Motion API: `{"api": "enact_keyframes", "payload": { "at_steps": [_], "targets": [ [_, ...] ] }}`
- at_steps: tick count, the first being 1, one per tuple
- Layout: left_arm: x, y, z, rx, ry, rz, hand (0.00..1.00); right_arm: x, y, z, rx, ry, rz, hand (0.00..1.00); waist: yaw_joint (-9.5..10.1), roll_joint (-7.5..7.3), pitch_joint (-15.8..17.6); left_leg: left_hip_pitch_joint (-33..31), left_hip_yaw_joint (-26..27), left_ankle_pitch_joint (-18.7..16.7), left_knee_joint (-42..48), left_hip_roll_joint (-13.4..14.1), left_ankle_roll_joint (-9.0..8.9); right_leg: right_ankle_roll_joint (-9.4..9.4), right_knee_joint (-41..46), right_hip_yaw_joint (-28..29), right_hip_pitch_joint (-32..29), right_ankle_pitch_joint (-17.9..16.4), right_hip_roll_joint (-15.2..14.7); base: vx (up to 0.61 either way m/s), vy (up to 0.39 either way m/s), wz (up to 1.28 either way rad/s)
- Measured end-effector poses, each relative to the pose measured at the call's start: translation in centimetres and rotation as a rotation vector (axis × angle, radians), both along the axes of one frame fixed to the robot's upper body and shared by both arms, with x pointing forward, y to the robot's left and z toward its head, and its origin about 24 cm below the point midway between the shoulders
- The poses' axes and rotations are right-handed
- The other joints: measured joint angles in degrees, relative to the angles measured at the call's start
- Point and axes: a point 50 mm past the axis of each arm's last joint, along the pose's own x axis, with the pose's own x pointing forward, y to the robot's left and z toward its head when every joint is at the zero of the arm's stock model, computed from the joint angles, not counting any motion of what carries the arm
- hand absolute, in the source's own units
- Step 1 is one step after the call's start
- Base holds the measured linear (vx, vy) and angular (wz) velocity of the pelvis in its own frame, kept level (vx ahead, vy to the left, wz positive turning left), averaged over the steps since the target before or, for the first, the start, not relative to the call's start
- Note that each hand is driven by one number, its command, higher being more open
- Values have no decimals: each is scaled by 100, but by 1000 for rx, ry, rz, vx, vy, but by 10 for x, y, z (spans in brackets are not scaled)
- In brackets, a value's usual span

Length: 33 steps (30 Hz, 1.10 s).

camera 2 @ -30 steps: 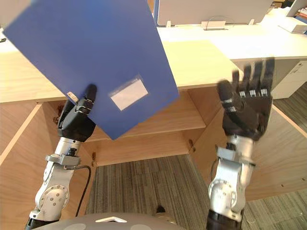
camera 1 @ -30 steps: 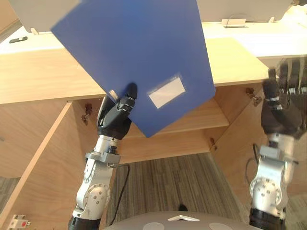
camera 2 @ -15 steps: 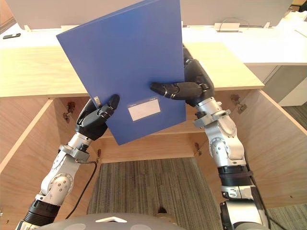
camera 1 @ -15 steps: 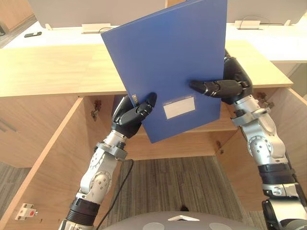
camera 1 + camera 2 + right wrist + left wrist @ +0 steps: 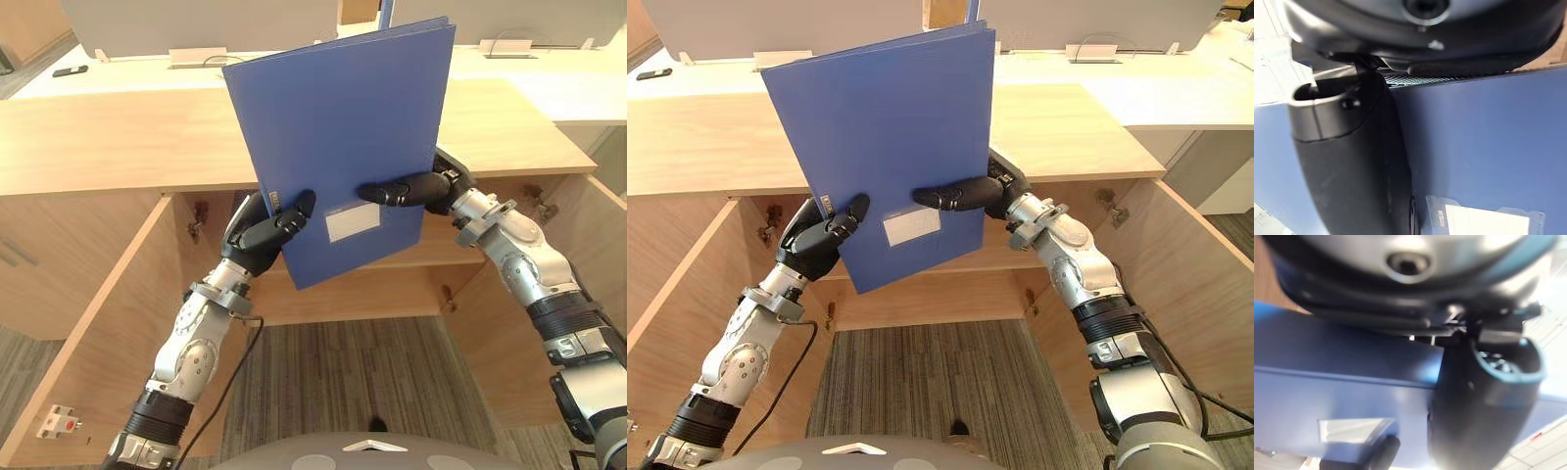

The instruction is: Walk over to the cabinet, pick up the folder, carry it to the office cabinet, place the folder inside the office cabinet, then close the office cabinet door

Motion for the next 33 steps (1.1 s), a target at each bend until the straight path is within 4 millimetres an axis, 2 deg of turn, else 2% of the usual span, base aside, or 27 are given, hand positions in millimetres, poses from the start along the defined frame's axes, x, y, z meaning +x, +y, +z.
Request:
{"api": "enact_keyframes", "payload": {
  "at_steps": [2, 3, 6, 10, 14, 15, 18, 20, 22, 23, 24, 25, 27, 29, 32, 33],
  "targets": [
    [0, 3, 0, 19, 0, 0, 0, -2, 3, -4, -25, 16, 37, 0, 5, -21, -10, -29, 6, -2, 23, -1, -3, -1, -46, -2, 0, 0, -1, -55, -43, -2],
    [0, 6, 1, 29, 2, 1, 100, -3, 5, -6, -35, 28, 64, 0, 6, -56, -7, -74, 6, -16, 76, 2, -20, -2, -89, -4, 1, 1, -5, -52, -51, -1],
    [0, 9, -4, 43, 22, 4, 100, -6, 8, -9, -56, 58, 108, 0, 9, -72, -7, -79, 19, -19, 106, 8, -26, -18, -75, -5, 3, 10, 30, -42, -39, -2],
    [-8, 9, -10, 129, 39, -129, 100, -16, 0, -6, -122, 83, 137, 0, 67, -85, -12, -75, 19, -30, 105, 25, -40, -22, -54, -1, 3, 13, 44, -30, -21, 0],
    [-37, 14, -34, 244, 133, -330, 100, -34, 0, -14, -225, 125, 206, 0, 74, -112, -30, -75, 35, -50, 100, 47, -56, -22, -54, -2, -9, 12, 65, -2, -5, -1],
    [-50, 17, -45, 270, 188, -383, 100, -41, 0, -19, -253, 149, 235, 0, 66, -127, -40, -75, 42, -56, 95, 62, -65, -22, -54, -2, -15, 12, 81, -6, -34, -2],
    [-86, 23, -75, 390, 308, -498, 100, -60, 3, -43, -300, 240, 323, 0, 76, -196, -77, -109, 25, -67, 91, 102, -70, -39, -81, -14, -26, -1, 90, -7, -33, 3],
    [-99, 25, -91, 475, 354, -526, 100, -71, 0, -61, -333, 306, 342, 0, 133, -235, -88, -164, -19, -58, 94, 95, -59, -41, -81, -56, -57, -1, 84, -14, -21, 11],
    [-110, 27, -123, 561, 457, -477, 100, -89, -10, -83, -414, 369, 326, 0, 260, -223, -96, -173, -63, -53, 88, 58, -53, -50, -64, -128, -49, -7, 78, -16, -7, 11],
    [-113, 28, -133, 580, 494, -456, 100, -94, -14, -88, -446, 380, 319, 0, 297, -221, -97, -175, -72, -51, 82, 51, -50, -60, -62, -146, -50, -14, 72, -15, 5, 11],
    [-121, 27, -154, 607, 582, -410, 100, -101, -20, -100, -501, 401, 294, 0, 319, -221, -97, -190, -100, -42, 63, 24, -36, -93, -58, -161, -56, -40, 48, -14, 4, 8],
    [-126, 26, -164, 609, 629, -391, 100, -103, -23, -106, -523, 410, 280, 0, 313, -221, -97, -197, -113, -31, 58, 8, -28, -98, -57, -182, -64, -43, 35, -22, 0, 8],
    [-146, 22, -195, 614, 814, -316, 100, -104, -33, -132, -591, 460, 206, 0, 274, -205, -105, -287, -145, -7, 69, -37, -2, -94, -54, -291, -132, -46, -11, -48, -11, 6],
    [-160, 28, -212, 657, 944, -240, 100, -102, -39, -143, -626, 476, 154, 0, 268, -167, -115, -371, -191, 34, 67, -57, 17, -92, -45, -343, -200, -51, -31, -65, -29, 14],
    [-165, 45, -220, 638, 1044, -72, 100, -97, -49, -156, -693, 479, 56, 0, 274, -92, -106, -396, -376, 126, -9, -79, 21, -78, 38, -530, -220, -149, -60, -66, -35, 30],
    [-170, 51, -224, 633, 1087, -19, 100, -96, -58, -161, -715, 489, -12, 0, 264, -43, -106, -436, -482, 149, -22, -103, 26, -64, 99, -641, -237, -228, -100, -78, -16, 43]
  ]
}}
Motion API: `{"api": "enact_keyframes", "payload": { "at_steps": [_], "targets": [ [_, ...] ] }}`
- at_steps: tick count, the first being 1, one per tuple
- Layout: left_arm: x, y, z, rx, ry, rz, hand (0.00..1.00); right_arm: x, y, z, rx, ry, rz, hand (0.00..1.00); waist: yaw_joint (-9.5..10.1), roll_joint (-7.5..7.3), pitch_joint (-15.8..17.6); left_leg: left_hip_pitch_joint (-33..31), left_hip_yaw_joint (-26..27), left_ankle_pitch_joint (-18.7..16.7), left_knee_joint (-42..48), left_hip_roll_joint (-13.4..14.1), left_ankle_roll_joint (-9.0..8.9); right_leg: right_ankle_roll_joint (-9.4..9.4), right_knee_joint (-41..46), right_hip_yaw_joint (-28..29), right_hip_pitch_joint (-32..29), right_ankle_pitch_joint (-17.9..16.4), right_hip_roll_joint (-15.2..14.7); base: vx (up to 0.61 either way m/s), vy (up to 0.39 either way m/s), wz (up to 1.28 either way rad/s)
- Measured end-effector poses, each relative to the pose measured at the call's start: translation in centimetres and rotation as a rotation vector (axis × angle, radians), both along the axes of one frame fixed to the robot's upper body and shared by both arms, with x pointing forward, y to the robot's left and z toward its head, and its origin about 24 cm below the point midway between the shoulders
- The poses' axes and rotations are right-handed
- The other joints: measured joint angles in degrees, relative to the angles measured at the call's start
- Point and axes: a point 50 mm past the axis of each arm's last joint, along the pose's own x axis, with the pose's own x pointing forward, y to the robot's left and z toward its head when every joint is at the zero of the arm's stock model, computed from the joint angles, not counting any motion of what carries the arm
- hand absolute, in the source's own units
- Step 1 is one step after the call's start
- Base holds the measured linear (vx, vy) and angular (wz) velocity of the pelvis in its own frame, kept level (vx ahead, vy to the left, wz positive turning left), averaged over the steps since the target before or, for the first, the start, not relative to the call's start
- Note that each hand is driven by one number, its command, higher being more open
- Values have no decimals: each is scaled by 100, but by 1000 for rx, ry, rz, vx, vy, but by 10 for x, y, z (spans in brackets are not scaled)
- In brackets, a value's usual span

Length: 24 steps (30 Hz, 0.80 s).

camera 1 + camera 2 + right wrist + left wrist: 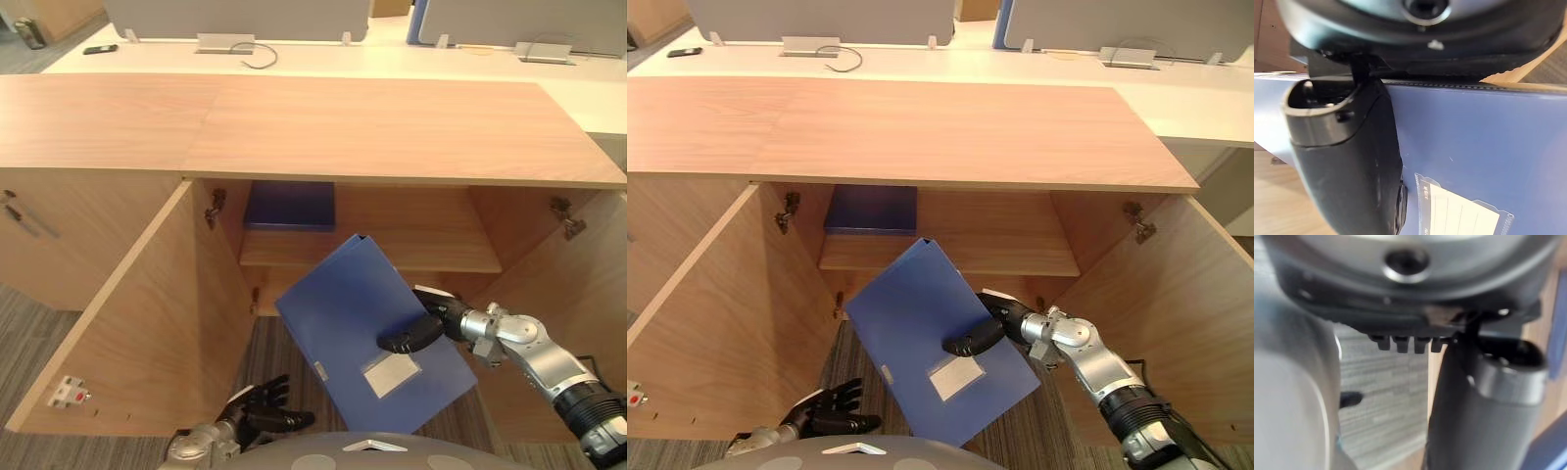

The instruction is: Walk over to the cabinet, pick up the folder, carry it to the office cabinet, place the folder inside the office cabinet, then close the office cabinet door

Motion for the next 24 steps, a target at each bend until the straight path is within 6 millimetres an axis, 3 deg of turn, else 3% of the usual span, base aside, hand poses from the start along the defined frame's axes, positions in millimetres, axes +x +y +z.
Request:
{"api": "enact_keyframes", "payload": {
  "at_steps": [2, 3, 5, 7, 9, 11, 12, 14, 16, 17, 21, 24],
  "targets": [
    [-9, 5, -5, 23, 49, 72, 100, 1, -19, -8, -47, -11, -141, 0, 15, 123, -50, -151, -119, 58, -15, -24, 24, -40, 92, -98, -135, -56, -38, -51, -2, 38],
    [-15, 8, -8, 30, 78, 119, 100, 4, -30, -15, -28, -20, -295, 0, 18, 186, -12, -247, -163, 77, 19, -5, 27, -42, 122, -133, -197, -58, -42, -28, -28, 20],
    [-25, 11, -10, 45, 117, 160, 100, 6, -38, -24, 86, -52, -559, 0, 24, 249, 80, -601, -200, -189, 596, 122, 12, -70, 152, -157, -281, -76, -13, -38, -60, 6],
    [-25, 6, -11, 0, 106, 258, 100, 14, -40, -21, 283, -135, -848, 0, 59, 517, 387, -1129, -272, -857, 1987, 507, -23, -131, 195, -168, -189, -122, 217, -31, -54, -14],
    [-17, 3, -11, 1, 89, 267, 100, 23, -34, -17, 434, -177, -992, 0, 56, 654, 578, -1243, -393, -976, 2526, 648, 17, -157, 153, -148, 10, -150, 321, -4, -7, -7],
    [-9, 3, -10, 7, 66, 264, 100, 28, -29, -15, 585, -205, -1118, 0, 58, 667, 692, -1576, -612, -861, 3296, 675, 87, -172, 97, -122, 149, -160, 296, 8, 21, 7],
    [-5, 1, -9, 1, 50, 280, 100, 31, -26, -14, 682, -218, -1192, 0, 119, 591, 773, -1828, -759, -839, 3630, 585, 92, -161, 56, -113, 218, -177, 207, 32, 57, 2],
    [-2, -10, -11, -31, 44, 296, 100, 36, -24, -2, 849, -287, -1280, 0, 275, 702, 805, -1834, -818, -950, 2973, 435, 131, -108, 51, -17, 208, -216, 110, 47, 101, -19],
    [-4, -18, -12, -56, 51, 331, 100, 43, -17, 12, 977, -341, -1288, 0, 417, 863, 818, -1652, -800, -625, 2239, 397, 130, -15, 134, 53, 122, -257, 122, 78, 130, -40],
    [-3, -19, -12, -57, 45, 373, 100, 48, -5, 22, 1126, -375, -1295, 0, 491, 785, 859, -1518, -630, -665, 2139, 272, 169, 46, 148, 107, 147, -253, -2, 127, 142, -29],
    [1, -14, -10, -42, 24, 412, 100, 67, 25, 52, 1429, -419, -1269, 0, 654, 587, 904, -1409, -330, -810, 2217, 207, 263, 182, 13, 290, 177, -173, -134, 149, 98, -28],
    [2, -14, -10, -26, 22, 432, 100, 72, 33, 54, 1494, -382, -1283, 0, 830, 565, 910, -1372, -90, -959, 2214, 209, 265, 205, -23, 474, 64, -160, -180, 128, 27, -41]
  ]
}}
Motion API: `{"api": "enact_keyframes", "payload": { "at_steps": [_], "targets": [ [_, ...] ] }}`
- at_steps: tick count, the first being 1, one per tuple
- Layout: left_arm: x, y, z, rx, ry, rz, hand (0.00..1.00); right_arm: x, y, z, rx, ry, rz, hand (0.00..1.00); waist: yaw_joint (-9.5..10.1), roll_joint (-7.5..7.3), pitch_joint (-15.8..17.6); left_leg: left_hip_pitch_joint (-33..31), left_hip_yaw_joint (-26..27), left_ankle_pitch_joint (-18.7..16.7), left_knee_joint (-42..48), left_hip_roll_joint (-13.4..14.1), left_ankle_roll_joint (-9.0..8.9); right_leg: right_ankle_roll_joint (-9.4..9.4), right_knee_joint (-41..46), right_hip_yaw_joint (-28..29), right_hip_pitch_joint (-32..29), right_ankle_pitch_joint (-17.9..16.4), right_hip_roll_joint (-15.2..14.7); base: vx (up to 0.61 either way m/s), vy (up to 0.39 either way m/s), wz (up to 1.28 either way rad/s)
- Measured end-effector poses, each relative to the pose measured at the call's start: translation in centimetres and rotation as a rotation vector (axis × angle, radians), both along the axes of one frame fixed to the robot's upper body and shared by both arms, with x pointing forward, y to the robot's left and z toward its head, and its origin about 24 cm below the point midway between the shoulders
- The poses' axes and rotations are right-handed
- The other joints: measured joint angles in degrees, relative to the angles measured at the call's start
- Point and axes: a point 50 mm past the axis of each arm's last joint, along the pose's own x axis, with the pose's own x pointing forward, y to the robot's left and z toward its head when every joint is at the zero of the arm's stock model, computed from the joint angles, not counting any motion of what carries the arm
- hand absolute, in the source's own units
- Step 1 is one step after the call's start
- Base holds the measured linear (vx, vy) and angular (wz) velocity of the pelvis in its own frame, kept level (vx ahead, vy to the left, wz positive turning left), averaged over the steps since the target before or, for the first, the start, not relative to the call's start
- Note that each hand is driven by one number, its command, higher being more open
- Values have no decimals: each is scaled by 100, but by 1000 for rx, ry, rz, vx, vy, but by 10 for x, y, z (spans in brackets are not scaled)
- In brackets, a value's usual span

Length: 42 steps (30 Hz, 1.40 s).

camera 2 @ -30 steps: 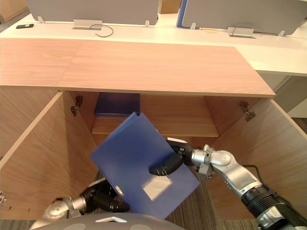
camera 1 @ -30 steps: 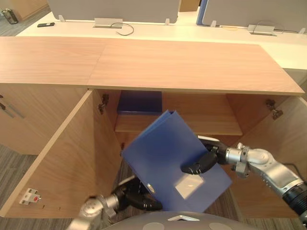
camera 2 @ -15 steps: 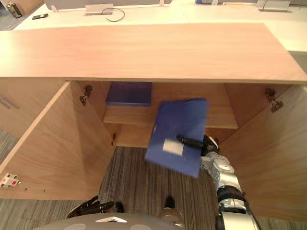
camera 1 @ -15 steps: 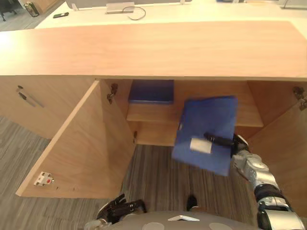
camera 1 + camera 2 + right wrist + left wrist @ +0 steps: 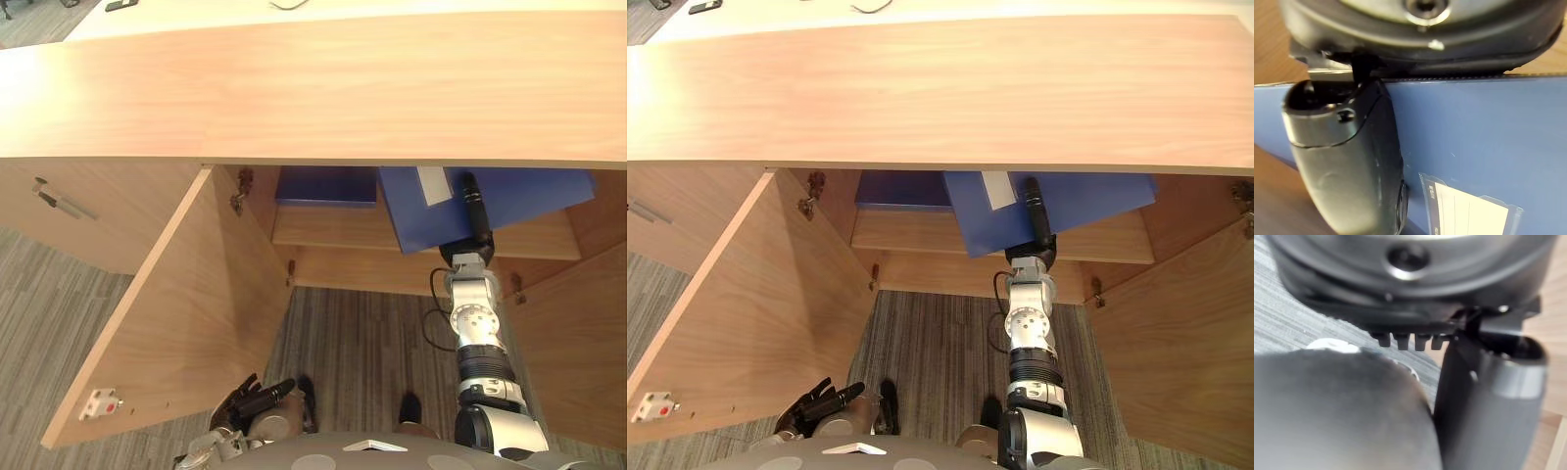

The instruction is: Walk over to the cabinet, pick up the folder, carry it to the office cabinet, place the folder inside the office cabinet, then close the office cabinet door

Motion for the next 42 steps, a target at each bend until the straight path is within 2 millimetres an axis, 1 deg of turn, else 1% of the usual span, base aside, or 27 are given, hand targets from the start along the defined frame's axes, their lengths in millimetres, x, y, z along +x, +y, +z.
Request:
{"api": "enact_keyframes", "payload": {
  "at_steps": [3, 5, 6, 7, 9, 11, 15, 18, 19, 21, 22, 23, 25, 26, 28, 29, 30, 31, 33, 35, 36, 37, 38, 39, 40, 41, 42],
  "targets": [
    [1, 0, 1, 6, -11, 1, 100, 11, 8, 13, 38, -38, 2, 0, 46, 0, 2, -95, 278, -155, 71, 58, 25, 13, 154, 272, -360, 1, -2, 62, 23, -58],
    [6, -1, 4, 13, -35, -11, 100, 20, 10, 28, 33, -74, -2, 0, 102, -9, 47, -166, 435, -202, 147, 121, 88, 24, 546, 429, -764, -19, 26, 30, 48, -78],
    [10, -1, 6, 17, -55, -19, 100, 26, 9, 39, 25, -92, -13, 0, 120, -18, 158, -165, 513, -234, 240, 143, 143, 20, 956, 515, -1019, -113, 22, 25, 75, -57],
    [14, 0, 9, 24, -72, -34, 100, 31, 8, 49, 18, -109, -21, 0, 106, -15, 293, -177, 526, -285, 405, 147, 193, -34, 1480, 498, -1263, -272, -17, 16, 83, -46],
    [20, 0, 12, 33, -96, -53, 100, 39, 6, 66, 4, -137, -32, 0, 52, 13, 469, -278, 535, -420, 717, 192, 248, -105, 2289, 449, -1689, -405, -63, -12, 90, -30],
    [29, 4, 18, 48, -134, -57, 100, 53, 13, 97, -12, -185, -27, 0, -4, 1, 715, -427, 690, -537, 1016, 279, 315, -160, 2889, -13, -2143, -372, -244, -53, 86, -43],
    [35, 6, 21, 53, -156, -27, 100, 68, 26, 125, -21, -212, 9, 0, 4, 87, 913, -553, 829, -621, 1318, 504, 315, -415, 2909, -661, -2257, -194, -249, -49, 16, -37],
    [41, 7, 24, 43, -179, -2, 100, 76, 29, 155, -63, -249, 22, 0, 6, 143, 1166, -661, 856, -623, 1604, 625, 313, -459, 2841, -907, -2228, -164, -235, -23, -26, -22],
    [44, 7, 26, 44, -193, -4, 100, 80, 30, 169, -72, -267, 26, 0, 2, 197, 1225, -777, 854, -622, 1691, 668, 313, -459, 2837, -967, -2284, -165, -232, -25, -15, -4],
    [51, 7, 29, 56, -216, 4, 100, 87, 30, 194, -80, -295, 20, 0, 14, 223, 1320, -925, 852, -622, 1711, 669, 313, -459, 2861, -979, -2440, -166, -238, -34, -7, -1],
    [54, 7, 31, 62, -228, 11, 100, 90, 30, 215, -87, -327, 17, 0, 14, 250, 1372, -1056, 825, -622, 1716, 671, 313, -464, 2864, -1052, -2550, -171, -245, -23, -13, 6],
    [56, 7, 32, 63, -234, 16, 100, 91, 29, 225, -92, -340, 12, 0, 12, 266, 1412, -1110, 801, -622, 1719, 672, 313, -470, 2871, -1104, -2584, -175, -250, -14, -20, 15],
    [60, 7, 36, 46, -257, 50, 100, 92, 29, 259, -73, -389, 6, 0, 10, 373, 1634, -1311, 626, -621, 1817, 688, 312, -616, 3080, -1311, -2703, -300, -311, -16, -29, 28],
    [61, 7, 37, 46, -264, 57, 100, 91, 30, 267, -58, -401, 7, 0, 19, 380, 1651, -1412, 588, -621, 1868, 689, 312, -667, 3215, -1365, -2805, -355, -354, -34, -32, 35],
    [69, 8, 43, 69, -289, 107, 100, 89, 39, 300, 43, -437, 25, 0, 38, 384, 1680, -1929, 411, -621, 2117, 706, 312, -823, 3694, -1452, -3304, -544, -475, -37, -24, 32],
    [71, 8, 45, 76, -294, 115, 100, 88, 41, 305, 69, -442, 28, 0, 66, 391, 1703, -2020, 361, -621, 2175, 710, 312, -880, 3800, -1475, -3395, -585, -498, -26, -20, 29],
    [75, 5, 48, 76, -310, 129, 100, 85, 43, 315, 119, -454, 28, 0, 118, 438, 1823, -2101, 292, -622, 2301, 725, 312, -1000, 4043, -1530, -3463, -673, -560, -22, -18, 30],
    [77, 3, 49, 72, -322, 152, 100, 84, 45, 322, 177, -460, 25, 0, 154, 490, 1874, -2221, 208, -622, 2441, 730, 312, -1044, 4290, -1567, -3572, -751, -637, -25, -16, 33],
    [79, 3, 52, 72, -333, 175, 100, 80, 48, 332, 267, -480, 22, 0, 166, 493, 1875, -2492, 132, -623, 2719, 723, 312, -1096, 4690, -1551, -3804, -945, -772, -26, -17, 40],
    [81, 3, 56, 70, -354, 191, 100, 76, 46, 341, 321, -503, 5, 0, 267, 491, 1885, -2969, -58, -597, 3418, 811, 319, -1242, 5108, -1517, -4068, -1094, -859, -35, -9, 25],
    [84, 3, 62, 56, -397, 212, 100, 74, 46, 348, 339, -509, -10, 0, 294, 531, 1907, -3567, -308, -907, 3914, 859, 219, -1302, 5509, -1489, -4250, -1236, -922, -36, 24, 19],
    [89, 2, 66, 52, -422, 212, 100, 72, 40, 353, 348, -524, -30, 0, 269, 546, 1911, -3672, -365, -985, 3459, 777, 227, -1247, 5768, -1485, -4375, -1315, -1015, -82, 51, 46],
    [101, 0, 71, 51, -452, 196, 100, 66, 22, 361, 375, -552, -76, 0, 282, 508, 2008, -3731, -329, -693, 3234, 659, 140, -1086, 6316, -1392, -4639, -1432, -1254, -108, 3, 58],
    [107, -2, 74, 46, -460, 194, 100, 63, 9, 362, 403, -557, -111, 0, 323, 483, 2040, -3852, -283, -688, 3468, 614, 226, -976, 6622, -1299, -4900, -1514, -1415, -133, -30, 58],
    [107, -4, 75, 41, -472, 199, 100, 62, 3, 361, 443, -548, -124, 0, 367, 480, 2041, -4044, -279, -710, 3716, 574, 258, -701, 6558, -1222, -5010, -1727, -1468, -80, -67, 33],
    [108, -3, 77, 37, -486, 210, 100, 63, 2, 360, 479, -535, -113, 0, 421, 483, 2049, -4231, -282, -713, 3941, 568, 256, -655, 6581, -1135, -5034, -2001, -1504, -39, -36, 15],
    [109, -4, 78, 35, -493, 212, 100, 64, 3, 358, 485, -522, -108, 0, 428, 492, 2053, -4282, -291, -713, 3981, 570, 255, -674, 6612, -1146, -5072, -2021, -1517, 0, 0, 0]
  ]
}}
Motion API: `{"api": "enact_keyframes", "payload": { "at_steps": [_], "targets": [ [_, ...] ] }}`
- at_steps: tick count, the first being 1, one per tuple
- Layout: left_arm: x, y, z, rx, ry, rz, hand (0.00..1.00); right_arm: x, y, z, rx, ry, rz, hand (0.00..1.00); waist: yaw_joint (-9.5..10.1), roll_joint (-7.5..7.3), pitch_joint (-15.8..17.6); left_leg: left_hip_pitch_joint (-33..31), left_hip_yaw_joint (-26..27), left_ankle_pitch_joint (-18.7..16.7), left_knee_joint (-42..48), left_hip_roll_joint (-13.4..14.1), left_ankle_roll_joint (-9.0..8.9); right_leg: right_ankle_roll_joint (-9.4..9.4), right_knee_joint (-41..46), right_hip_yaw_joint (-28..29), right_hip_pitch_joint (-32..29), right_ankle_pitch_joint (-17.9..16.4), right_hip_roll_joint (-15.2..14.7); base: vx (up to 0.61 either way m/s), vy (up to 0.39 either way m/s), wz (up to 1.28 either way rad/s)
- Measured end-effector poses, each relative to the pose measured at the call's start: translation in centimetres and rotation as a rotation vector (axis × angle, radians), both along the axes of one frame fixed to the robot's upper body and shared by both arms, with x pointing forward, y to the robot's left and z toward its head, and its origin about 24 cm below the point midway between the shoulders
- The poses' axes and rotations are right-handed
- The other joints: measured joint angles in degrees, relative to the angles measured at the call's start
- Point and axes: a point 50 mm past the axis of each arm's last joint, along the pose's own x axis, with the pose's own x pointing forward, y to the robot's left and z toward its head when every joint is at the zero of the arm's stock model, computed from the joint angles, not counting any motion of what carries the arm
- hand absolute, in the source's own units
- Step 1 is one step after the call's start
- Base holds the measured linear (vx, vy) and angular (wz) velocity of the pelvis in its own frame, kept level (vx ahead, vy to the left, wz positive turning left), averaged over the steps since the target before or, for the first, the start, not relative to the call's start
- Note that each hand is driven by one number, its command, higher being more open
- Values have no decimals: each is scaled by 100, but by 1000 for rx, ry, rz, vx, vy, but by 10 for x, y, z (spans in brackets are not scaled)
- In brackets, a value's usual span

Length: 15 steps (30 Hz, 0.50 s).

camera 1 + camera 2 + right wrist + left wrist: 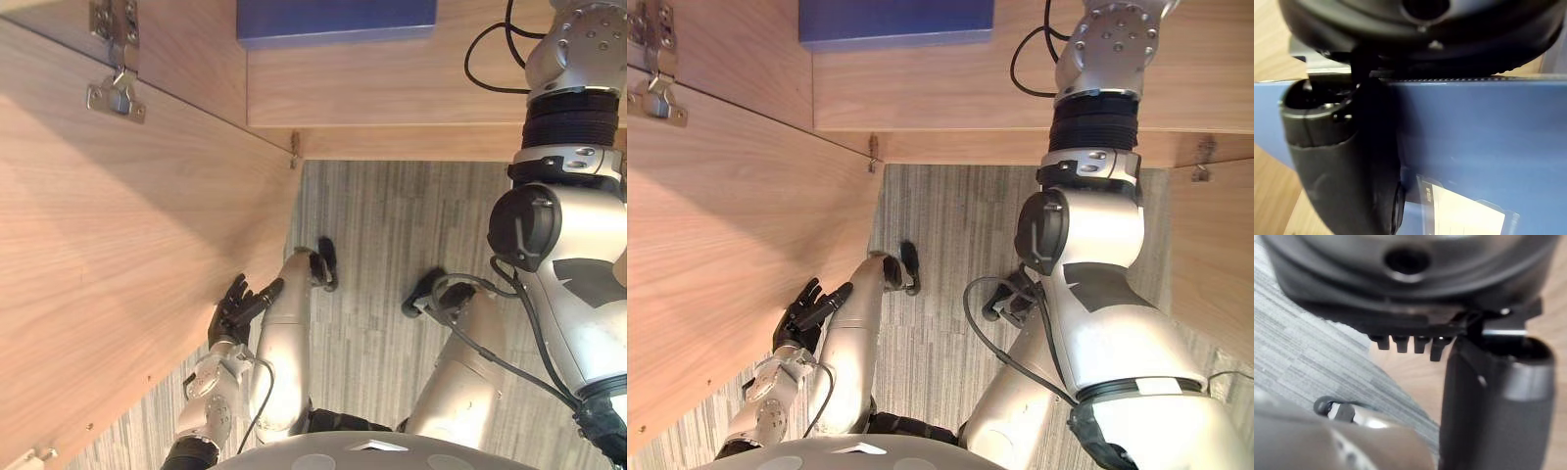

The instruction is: Walk over to the cabinet, pick up the folder, carry it to the office cabinet, place the folder inside the office cabinet, then close the office cabinet door

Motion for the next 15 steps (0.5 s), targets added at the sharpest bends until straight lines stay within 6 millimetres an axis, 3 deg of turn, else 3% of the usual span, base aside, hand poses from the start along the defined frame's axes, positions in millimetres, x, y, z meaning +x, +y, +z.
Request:
{"api": "enact_keyframes", "payload": {
  "at_steps": [5, 10, 15],
  "targets": [
    [0, 1, 1, 0, -5, 7, 100, 2, -12, -11, 130, 47, 2, 0, -42, 11, -1, -118, -132, -2, -37, -41, -5, 19, 110, -140, -34, -177, -51, -58, -27, 12],
    [0, 1, 0, -11, -6, 9, 100, -21, -42, -1, 254, -83, -82, 0, -128, 24, -10, -271, -181, -26, 52, -224, -58, 123, 354, -141, -96, -622, -286, -96, -25, 26],
    [-2, 0, -3, -44, 5, 25, 100, -27, -62, -9, 282, -86, -148, 0, -131, 87, -52, -362, -222, 34, 115, -237, -94, 120, 461, -137, -161, -656, -320, -116, 0, 5]
  ]
}}
